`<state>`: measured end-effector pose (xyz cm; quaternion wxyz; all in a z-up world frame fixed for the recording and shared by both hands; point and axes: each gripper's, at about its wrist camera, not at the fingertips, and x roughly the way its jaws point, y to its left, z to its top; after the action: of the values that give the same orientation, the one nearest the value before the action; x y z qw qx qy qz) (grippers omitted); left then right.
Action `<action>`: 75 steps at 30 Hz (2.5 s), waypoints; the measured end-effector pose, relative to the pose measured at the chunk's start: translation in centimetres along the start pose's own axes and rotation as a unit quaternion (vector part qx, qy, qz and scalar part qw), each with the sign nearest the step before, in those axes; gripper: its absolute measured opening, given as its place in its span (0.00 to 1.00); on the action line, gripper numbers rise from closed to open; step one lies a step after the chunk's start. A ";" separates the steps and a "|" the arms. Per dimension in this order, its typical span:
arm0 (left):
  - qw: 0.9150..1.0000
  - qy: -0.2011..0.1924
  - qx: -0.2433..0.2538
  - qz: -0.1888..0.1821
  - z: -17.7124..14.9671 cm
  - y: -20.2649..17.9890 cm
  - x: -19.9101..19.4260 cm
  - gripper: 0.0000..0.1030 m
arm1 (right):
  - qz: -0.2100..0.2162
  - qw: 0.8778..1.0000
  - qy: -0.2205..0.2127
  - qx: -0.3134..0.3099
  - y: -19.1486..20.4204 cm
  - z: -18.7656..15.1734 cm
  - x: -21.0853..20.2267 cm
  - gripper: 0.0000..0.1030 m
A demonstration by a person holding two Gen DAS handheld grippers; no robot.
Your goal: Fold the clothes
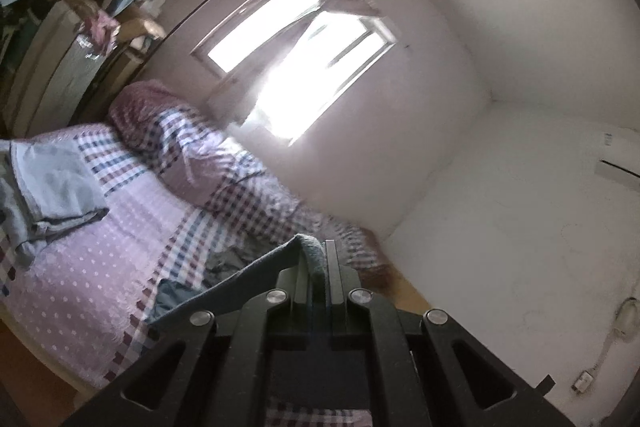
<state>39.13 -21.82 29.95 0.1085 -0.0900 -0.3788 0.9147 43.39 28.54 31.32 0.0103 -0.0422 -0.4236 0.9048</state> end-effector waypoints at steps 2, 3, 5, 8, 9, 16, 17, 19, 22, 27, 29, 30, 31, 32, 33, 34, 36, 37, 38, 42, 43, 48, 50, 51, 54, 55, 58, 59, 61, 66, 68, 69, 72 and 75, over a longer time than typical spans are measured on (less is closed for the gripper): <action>1.000 0.016 -0.013 0.016 0.1 1.0 2.3 0.02 | 0.023 1.000 0.020 0.008 0.3 -0.3 2.6 0.00; 0.999 0.024 -0.017 0.024 0.2 1.4 3.5 0.02 | 0.029 0.999 0.028 0.007 0.5 -0.4 3.9 0.00; 0.998 0.037 -0.021 0.041 0.5 2.2 6.2 0.02 | 0.046 0.998 0.044 0.008 0.8 -0.6 6.5 0.00; 0.996 0.052 -0.022 0.063 0.9 3.4 10.0 0.02 | 0.068 0.996 0.065 0.010 1.0 -1.0 10.3 0.00; 0.996 0.056 -0.023 0.071 1.1 3.9 11.4 0.02 | 0.075 0.994 0.073 0.010 1.1 -1.2 11.7 0.00; 0.988 0.091 -0.042 0.117 1.7 7.9 20.0 0.02 | 0.124 0.985 0.119 0.003 2.9 -1.8 21.8 0.00; 0.987 0.094 -0.044 0.122 1.7 8.5 21.1 0.02 | 0.130 0.984 0.124 0.002 3.4 -1.7 23.5 0.00; 0.983 0.106 -0.046 0.139 1.8 9.8 23.7 0.02 | 0.145 0.980 0.135 0.000 4.6 -1.7 27.0 0.00; 0.977 0.126 -0.049 0.163 1.6 12.2 27.8 0.02 | 0.165 0.975 0.152 -0.007 6.4 -2.3 31.1 0.00; 0.965 0.158 -0.056 0.203 0.5 16.4 34.4 0.02 | 0.207 0.959 0.194 -0.022 10.6 -4.4 38.7 0.00; 0.957 0.178 -0.053 0.224 -0.4 18.4 37.7 0.02 | 0.222 0.951 0.213 -0.029 12.4 -5.3 41.3 0.00; 0.953 0.186 -0.051 0.232 -0.8 19.2 39.0 0.02 | 0.231 0.947 0.223 -0.032 13.2 -5.9 42.6 0.00; 0.949 0.196 -0.050 0.241 -1.4 20.2 40.4 0.02 | 0.240 0.941 0.234 -0.033 14.0 -6.5 44.0 0.00; 0.944 0.209 -0.049 0.251 -2.1 21.5 42.3 0.02 | 0.250 0.936 0.245 -0.034 14.8 -7.0 45.3 0.00; 0.939 0.220 -0.049 0.259 -2.7 22.6 43.8 0.02 | 0.259 0.930 0.257 -0.035 15.7 -7.7 46.8 0.00; 0.935 0.230 -0.047 0.267 -3.2 23.6 45.1 0.02 | 0.267 0.926 0.266 -0.035 16.5 -8.2 48.2 0.00; 0.926 0.248 -0.045 0.282 -4.2 25.6 47.7 0.02 | 0.280 0.918 0.281 -0.029 17.5 -9.1 50.5 0.00; 0.922 0.255 -0.045 0.288 -4.7 26.5 48.7 0.02 | 0.286 0.914 0.288 -0.025 18.0 -9.5 51.6 0.00; 0.919 0.260 -0.044 0.292 -5.0 27.2 49.5 0.02 | 0.291 0.910 0.293 -0.023 18.4 -9.8 52.7 0.00; 0.908 0.289 -0.035 0.303 -6.5 29.9 52.4 0.02 | 0.311 0.897 0.314 -0.017 20.0 -10.8 56.6 0.00; 0.905 0.295 -0.032 0.304 -6.8 30.4 53.0 0.02 | 0.316 0.894 0.318 -0.021 20.4 -10.9 57.2 0.00; 0.900 0.314 -0.018 0.301 -7.7 31.7 54.9 0.02 | 0.337 0.876 0.343 -0.034 22.7 -12.1 60.1 0.00; 0.900 0.316 -0.021 0.298 -7.7 32.0 55.2 0.02 | 0.340 0.872 0.350 -0.031 23.1 -12.6 60.8 0.00; 0.901 0.315 -0.022 0.297 -7.7 32.1 55.4 0.02 | 0.341 0.871 0.352 -0.027 23.2 -12.8 61.1 0.00; 0.902 0.317 -0.031 0.290 -7.9 32.8 55.7 0.02 | 0.348 0.866 0.359 0.001 23.0 -13.5 61.6 0.00; 0.902 0.320 -0.035 0.288 -8.0 33.2 55.8 0.02 | 0.352 0.863 0.362 0.015 22.9 -13.8 61.9 0.00; 0.899 0.332 -0.051 0.280 -8.5 34.6 56.2 0.03 | 0.362 0.849 0.378 0.070 22.2 -15.1 63.1 0.03; 0.901 0.331 -0.056 0.273 -8.5 34.8 56.2 0.03 | 0.363 0.843 0.386 0.093 21.8 -15.6 63.6 0.11; 0.909 0.326 -0.065 0.252 -8.4 35.2 56.0 0.04 | 0.360 0.832 0.399 0.135 21.1 -16.5 64.4 0.23; 0.932 0.273 -0.085 0.224 -7.2 35.5 54.3 0.34 | 0.319 0.832 0.407 0.203 19.6 -17.9 65.2 0.42; 0.939 0.248 -0.089 0.222 -6.5 35.5 53.5 0.41 | 0.289 0.833 0.409 0.237 18.4 -18.6 65.4 0.43; 0.942 0.235 -0.091 0.221 -6.2 35.5 53.2 0.41 | 0.271 0.834 0.411 0.250 17.9 -18.9 65.5 0.44; 0.947 0.217 -0.096 0.216 -4.9 35.8 51.7 0.45 | 0.215 0.844 0.417 0.259 16.6 -19.5 65.1 0.45; 0.953 0.197 -0.093 0.210 -3.5 35.8 49.4 0.60 | 0.198 0.853 0.408 0.259 15.3 -19.3 64.0 0.45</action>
<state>-12.11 -30.95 -2.11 -0.0224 -0.3558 -0.4057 0.8416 -18.45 37.01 2.95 0.0129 -0.4862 -0.1145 0.8662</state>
